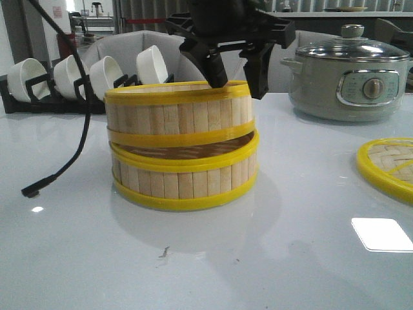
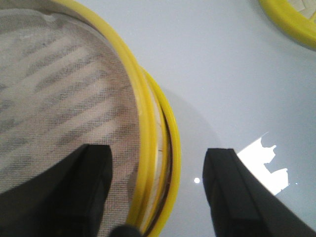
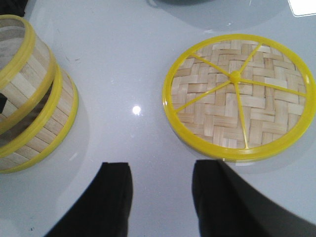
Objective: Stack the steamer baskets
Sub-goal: 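Lower the held basket onto the middle basket and open the left gripper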
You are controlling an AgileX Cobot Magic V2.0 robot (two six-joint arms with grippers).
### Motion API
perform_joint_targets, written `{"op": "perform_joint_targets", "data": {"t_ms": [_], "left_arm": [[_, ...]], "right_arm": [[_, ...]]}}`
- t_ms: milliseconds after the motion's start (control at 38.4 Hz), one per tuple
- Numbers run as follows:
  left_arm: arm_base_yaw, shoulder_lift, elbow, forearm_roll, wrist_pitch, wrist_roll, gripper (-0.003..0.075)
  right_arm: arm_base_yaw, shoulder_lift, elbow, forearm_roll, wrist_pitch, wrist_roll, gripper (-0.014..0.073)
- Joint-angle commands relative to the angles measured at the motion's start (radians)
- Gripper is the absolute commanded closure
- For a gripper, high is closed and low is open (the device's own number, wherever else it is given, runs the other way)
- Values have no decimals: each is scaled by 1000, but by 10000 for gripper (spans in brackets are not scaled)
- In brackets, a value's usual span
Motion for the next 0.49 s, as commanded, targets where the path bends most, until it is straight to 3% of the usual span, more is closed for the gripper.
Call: {"op": "perform_joint_targets", "data": {"t_ms": [0, 468], "left_arm": [[-22, -70, -35, -22, -12, -11, 267], [-86, -70, -33, -22, 52, -13, 267]], "right_arm": [[-4, -3, -37, 6, -65, -13, 181], [-4, -3, -37, 6, -63, -13, 181]]}}
